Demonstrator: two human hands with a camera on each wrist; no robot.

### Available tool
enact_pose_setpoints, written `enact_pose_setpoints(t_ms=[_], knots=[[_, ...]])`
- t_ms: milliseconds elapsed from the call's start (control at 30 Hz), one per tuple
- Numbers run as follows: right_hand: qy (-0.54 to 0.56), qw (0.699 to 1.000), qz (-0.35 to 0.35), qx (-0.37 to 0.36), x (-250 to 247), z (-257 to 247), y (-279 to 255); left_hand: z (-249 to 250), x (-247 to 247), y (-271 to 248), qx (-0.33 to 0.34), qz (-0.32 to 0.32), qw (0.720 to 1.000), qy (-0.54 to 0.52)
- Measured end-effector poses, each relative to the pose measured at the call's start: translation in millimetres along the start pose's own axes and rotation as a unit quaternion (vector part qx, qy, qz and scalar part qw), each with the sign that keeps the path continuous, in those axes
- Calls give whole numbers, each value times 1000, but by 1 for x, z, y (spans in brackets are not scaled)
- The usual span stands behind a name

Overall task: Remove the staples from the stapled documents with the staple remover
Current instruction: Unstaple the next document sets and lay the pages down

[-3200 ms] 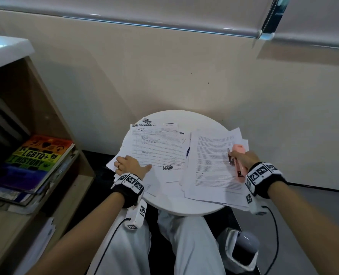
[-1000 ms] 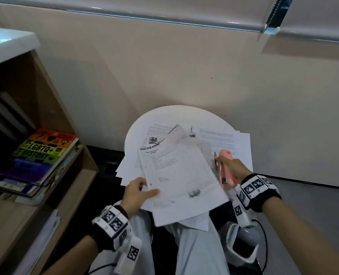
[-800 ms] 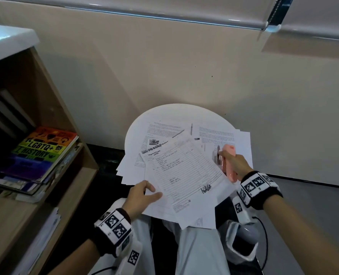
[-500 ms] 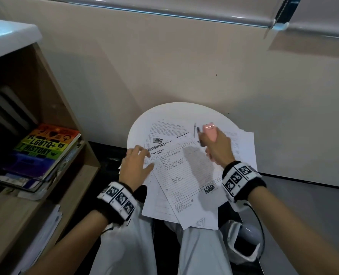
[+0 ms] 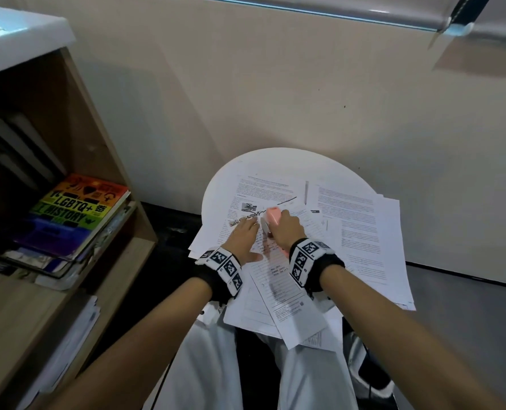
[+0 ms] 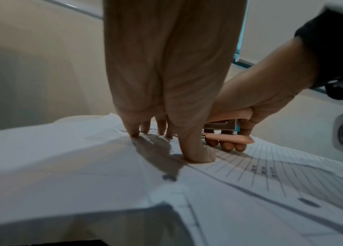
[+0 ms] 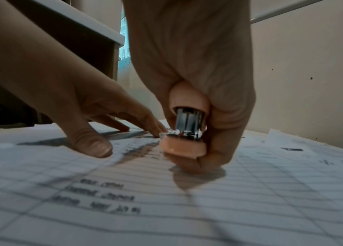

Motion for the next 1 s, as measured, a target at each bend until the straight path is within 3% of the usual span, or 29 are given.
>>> enact_pose_setpoints(t_ms=[233, 500, 667, 900, 1000], knots=[[-28, 1000, 13, -3, 4, 0, 7, 0, -2, 0, 11, 24, 1000, -4], [-105, 990, 54, -73, 12, -1, 2, -3, -3, 1, 14, 19, 1000, -5], [-6, 999, 47, 18, 8, -13, 11, -2, -2, 3, 9, 21, 1000, -2], [88, 993, 72, 23, 0, -10, 10, -2, -3, 6, -1, 4, 999, 35], [79, 993, 88, 18, -20, 0, 10, -1, -7, 7, -15, -3, 999, 42]])
Point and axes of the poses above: each hand's wrist, its own y-axis towards the middle knuckle, its own x-axis out of the palm, z = x × y, the point moved 1 cm from there along y, towards the middle knuckle, and after that the axes turned 15 degrees about y, right-handed, at the moved point
